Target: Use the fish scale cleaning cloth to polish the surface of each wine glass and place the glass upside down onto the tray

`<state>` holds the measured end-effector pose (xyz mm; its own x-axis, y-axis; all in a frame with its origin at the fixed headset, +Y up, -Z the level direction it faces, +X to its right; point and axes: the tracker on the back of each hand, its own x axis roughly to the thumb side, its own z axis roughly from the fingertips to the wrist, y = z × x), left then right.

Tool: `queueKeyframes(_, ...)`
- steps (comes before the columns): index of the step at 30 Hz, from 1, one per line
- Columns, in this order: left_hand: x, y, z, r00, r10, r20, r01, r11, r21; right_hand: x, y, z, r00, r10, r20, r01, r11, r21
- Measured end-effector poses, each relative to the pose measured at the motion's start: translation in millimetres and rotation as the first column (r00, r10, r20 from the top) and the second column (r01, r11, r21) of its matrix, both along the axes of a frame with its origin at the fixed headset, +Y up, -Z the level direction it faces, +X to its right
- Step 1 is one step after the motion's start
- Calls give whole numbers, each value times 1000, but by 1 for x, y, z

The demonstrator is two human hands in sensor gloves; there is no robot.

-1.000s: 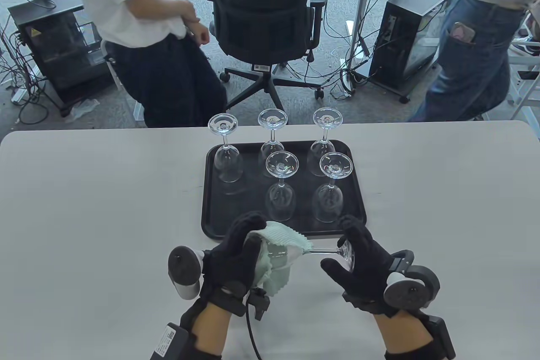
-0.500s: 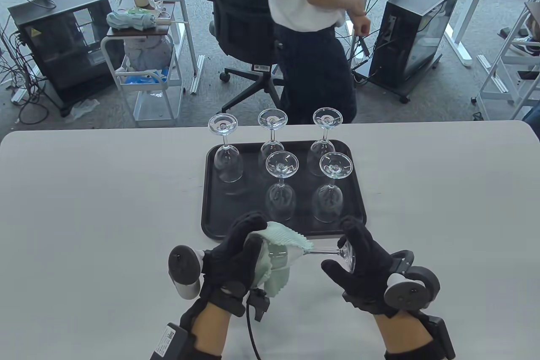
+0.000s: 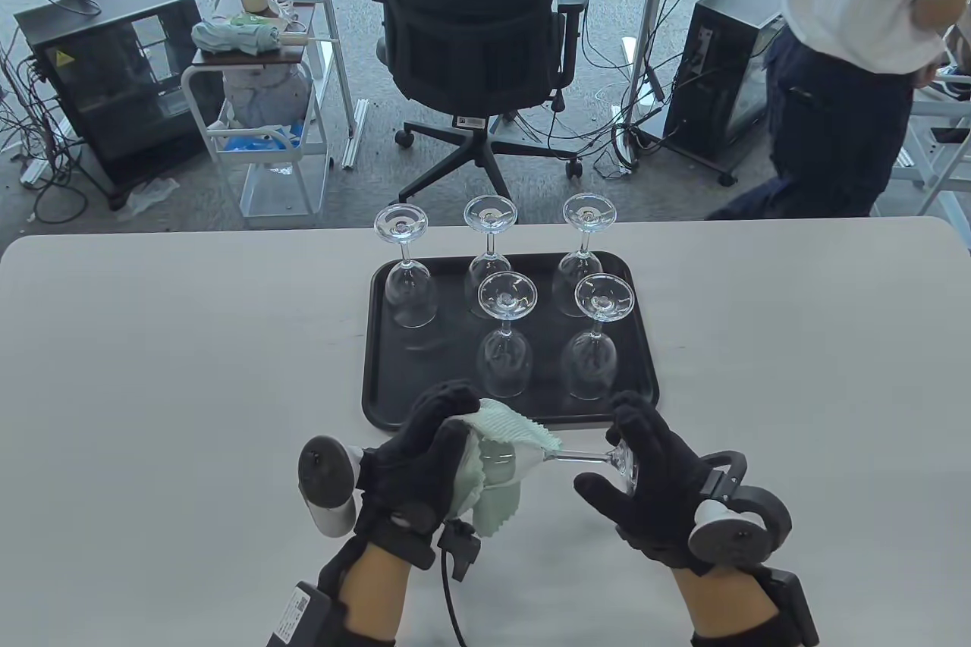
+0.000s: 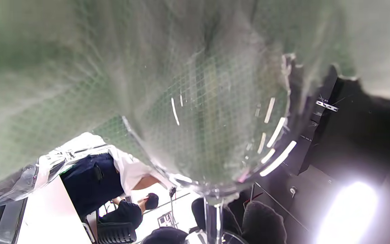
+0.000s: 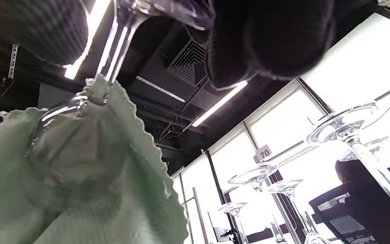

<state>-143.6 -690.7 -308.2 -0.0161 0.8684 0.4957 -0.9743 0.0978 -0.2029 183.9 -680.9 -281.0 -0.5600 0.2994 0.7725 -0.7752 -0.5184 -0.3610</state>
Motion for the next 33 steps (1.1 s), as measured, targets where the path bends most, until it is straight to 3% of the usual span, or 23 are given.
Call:
queueKeyframes(2, 0, 2, 2, 999, -12, -30, 13, 1000, 24, -1, -6, -7, 987, -147, -72, 130, 971, -202)
queueKeyframes(4, 1, 4, 4, 999, -23, -38, 27, 994, 107, 0, -8, -13, 975, -217, -46, 186, 914, -361)
queueKeyframes(5, 1, 5, 6, 996, -36, -80, 47, 990, 135, 0, -9, -14, 968, -246, -50, 193, 858, -476)
queueKeyframes(6, 1, 6, 6, 995, -32, -94, 47, 986, 163, 0, -9, -14, 964, -256, -79, 184, 847, -499)
queueKeyframes(8, 1, 7, 6, 997, -30, -69, 40, 987, 156, 1, -5, -12, 978, -197, -64, 157, 906, -392)
queueKeyframes(10, -1, 8, 5, 997, -39, -73, 47, 993, 111, 1, 0, -7, 997, -68, -41, 58, 976, -211)
queueKeyframes(12, -2, 6, 3, 999, -17, -39, 18, 999, 28, -1, 3, -2, 999, 17, -31, -20, 995, -94)
queueKeyframes(14, -2, 5, 3, 1000, 7, -17, -7, 1000, 15, -2, 6, 3, 999, 48, -16, -49, 999, -16)
queueKeyframes(16, 0, 8, 5, 1000, 8, -10, -8, 999, 37, -1, 7, 3, 1000, -8, -18, 7, 1000, -30)
queueKeyframes(18, 1, 11, 8, 999, -18, -32, 20, 997, 72, 0, 4, 0, 992, -113, -57, 105, 987, -118)
queueKeyframes(22, 8, 14, 14, 996, -43, -80, 58, 978, 198, 7, -2, -11, 953, -291, -84, 237, 888, -395)
queueKeyframes(26, 5, 13, 12, 994, -55, -92, 68, 988, 142, 5, -2, -9, 984, -168, -54, 147, 952, -268)
queueKeyframes(28, 1, 12, 8, 996, -48, -72, 53, 996, 69, 1, 0, -6, 994, -75, -83, 58, 980, -188)
queueKeyframes(30, 0, 8, 6, 1000, -27, -11, 27, 999, -33, -1, 2, -1, 999, 7, -38, -9, 999, -45)
queueKeyframes(33, 1, 8, 6, 1000, -19, -13, 19, 1000, 7, -1, 1, 0, 999, -17, -27, 16, 999, -40)
